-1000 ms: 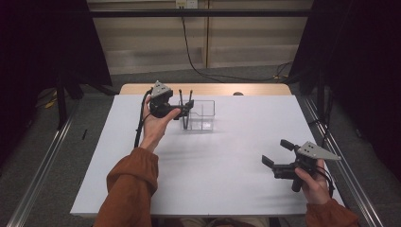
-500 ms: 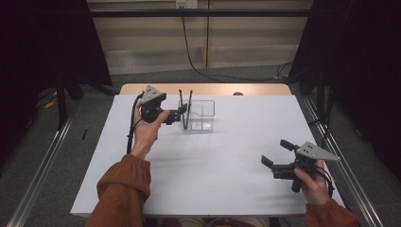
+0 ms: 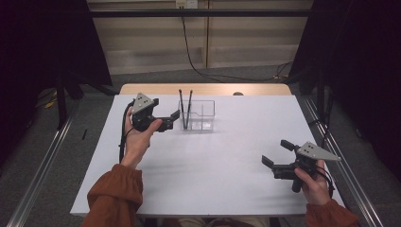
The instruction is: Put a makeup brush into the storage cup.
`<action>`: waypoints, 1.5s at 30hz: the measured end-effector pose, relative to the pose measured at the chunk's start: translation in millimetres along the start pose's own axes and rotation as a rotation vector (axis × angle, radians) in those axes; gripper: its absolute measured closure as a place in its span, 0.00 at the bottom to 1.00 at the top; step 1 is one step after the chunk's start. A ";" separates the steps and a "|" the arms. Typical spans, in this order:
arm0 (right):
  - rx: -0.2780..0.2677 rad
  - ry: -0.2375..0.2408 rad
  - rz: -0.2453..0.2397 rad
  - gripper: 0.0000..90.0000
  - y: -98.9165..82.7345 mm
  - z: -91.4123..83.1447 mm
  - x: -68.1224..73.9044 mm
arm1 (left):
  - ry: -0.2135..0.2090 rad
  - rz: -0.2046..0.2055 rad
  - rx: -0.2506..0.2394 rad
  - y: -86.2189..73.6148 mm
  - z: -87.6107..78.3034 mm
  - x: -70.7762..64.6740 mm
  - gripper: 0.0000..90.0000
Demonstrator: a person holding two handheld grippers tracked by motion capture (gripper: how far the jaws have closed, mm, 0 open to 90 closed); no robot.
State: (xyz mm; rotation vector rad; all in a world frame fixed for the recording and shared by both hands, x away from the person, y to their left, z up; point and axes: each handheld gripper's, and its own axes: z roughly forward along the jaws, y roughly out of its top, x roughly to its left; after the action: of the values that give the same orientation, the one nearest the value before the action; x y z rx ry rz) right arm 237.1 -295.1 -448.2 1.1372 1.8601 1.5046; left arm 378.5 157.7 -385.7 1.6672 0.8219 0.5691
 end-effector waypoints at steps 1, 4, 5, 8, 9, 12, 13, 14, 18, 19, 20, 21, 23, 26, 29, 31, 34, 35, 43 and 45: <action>0.000 0.000 -0.001 0.00 0.0 0.0 0.1 | -0.010 -0.006 -0.008 -2.0 -3.5 0.3 0.07; -0.001 0.000 0.000 0.00 -0.1 0.3 0.3 | -0.001 -0.004 -0.002 -7.3 -12.2 1.1 0.07; 0.001 0.000 0.001 0.00 -0.2 0.5 0.1 | -0.002 -0.009 -0.002 -8.4 -15.4 2.4 0.07; 0.001 0.000 -0.001 0.00 -0.2 0.5 0.8 | -0.002 -0.019 -0.002 -11.6 -23.2 4.5 0.07; 0.003 0.001 -0.002 0.00 -0.3 0.5 0.8 | -0.001 -0.020 0.001 -12.6 -25.2 4.8 0.07; 0.004 -0.001 -0.003 0.00 -0.3 0.5 0.8 | -0.010 -0.064 -0.008 -15.0 -30.3 6.5 0.07; 0.005 -0.001 -0.005 0.00 -0.4 0.4 0.6 | -0.001 -0.054 -0.003 -15.4 -32.4 6.6 0.07; 0.004 -0.001 -0.001 0.00 -0.4 0.2 0.7 | 0.003 -0.052 -0.007 -15.9 -34.3 5.8 0.07; 0.004 -0.002 -0.004 0.00 -0.5 -0.2 0.8 | -0.013 -0.031 -0.006 -17.9 -42.3 2.6 0.07; 0.004 -0.001 -0.006 0.00 -0.5 -0.4 0.8 | -0.013 -0.026 -0.003 -18.7 -44.3 1.9 0.07; 0.005 -0.001 -0.004 0.00 -0.5 -0.6 0.8 | -0.016 -0.036 -0.005 -20.0 -46.2 1.4 0.07; 0.004 -0.003 -0.004 0.00 -0.6 -0.5 0.8 | -0.019 -0.041 -0.004 -21.4 -48.1 1.2 0.07; 0.005 -0.001 -0.006 0.00 -0.6 -0.6 1.0 | -0.012 -0.013 0.001 -23.0 -52.1 -0.1 0.07; 0.007 -0.003 -0.003 0.00 -0.7 -1.1 1.0 | -0.013 -0.013 -0.009 -24.1 -59.5 -0.2 0.06; 0.005 -0.008 -0.002 0.00 -0.9 -1.8 0.5 | -0.018 0.000 -0.003 -25.3 -66.8 -0.9 0.06; 0.003 -0.008 0.001 0.00 -0.9 -2.6 0.8 | -0.020 -0.005 -0.012 -26.3 -72.4 -1.7 0.06; 0.005 -0.013 0.003 0.00 -1.2 -2.9 0.3 | -0.008 -0.002 -0.023 -27.5 -79.0 -1.6 0.06; 0.005 -0.014 0.003 0.00 -1.2 -3.1 0.4 | -0.009 -0.009 -0.027 -28.3 -80.4 -1.8 0.05; 0.003 -0.018 0.001 0.00 -1.5 -5.1 -0.6 | -0.001 -0.024 -0.035 -40.4 -95.7 -7.3 0.06; 0.003 -0.017 0.000 0.00 -1.4 -5.2 -0.6 | -0.001 -0.016 -0.022 -43.5 -99.3 -8.9 0.06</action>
State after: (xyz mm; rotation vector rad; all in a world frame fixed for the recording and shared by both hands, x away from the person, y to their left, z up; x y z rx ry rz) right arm 232.9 -298.5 -448.2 1.1483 1.8518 1.4874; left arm 290.1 218.6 -402.8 1.6394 0.8242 0.5644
